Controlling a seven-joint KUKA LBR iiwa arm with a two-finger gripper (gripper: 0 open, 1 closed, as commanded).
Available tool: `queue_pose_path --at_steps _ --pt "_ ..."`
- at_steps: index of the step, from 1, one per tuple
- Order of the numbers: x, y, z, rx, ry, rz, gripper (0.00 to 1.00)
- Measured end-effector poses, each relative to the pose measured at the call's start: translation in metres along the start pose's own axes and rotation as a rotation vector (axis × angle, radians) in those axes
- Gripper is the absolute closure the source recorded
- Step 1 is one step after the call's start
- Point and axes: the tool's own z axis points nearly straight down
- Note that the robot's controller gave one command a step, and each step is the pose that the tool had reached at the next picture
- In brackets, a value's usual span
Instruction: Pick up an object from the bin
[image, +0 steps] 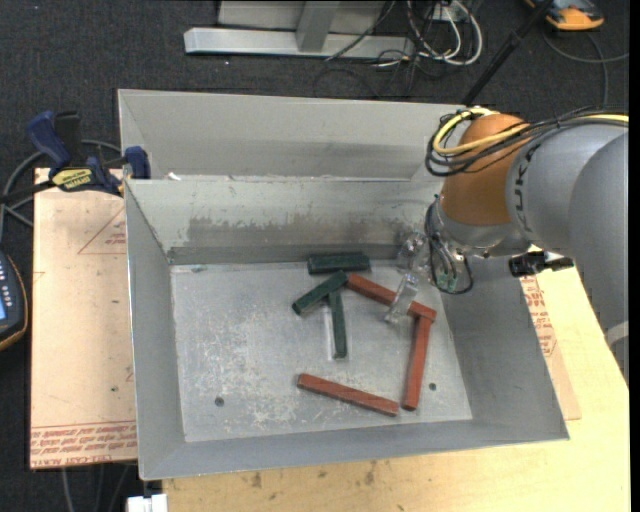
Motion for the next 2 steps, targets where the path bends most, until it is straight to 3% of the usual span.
queue_pose_path --at_steps 1,2 --pt "0.001 0.003 -0.001 -0.001 0.002 -0.004 1.0" --pt "-0.006 -0.012 -0.144 -0.002 -0.006 -0.317 1.0"
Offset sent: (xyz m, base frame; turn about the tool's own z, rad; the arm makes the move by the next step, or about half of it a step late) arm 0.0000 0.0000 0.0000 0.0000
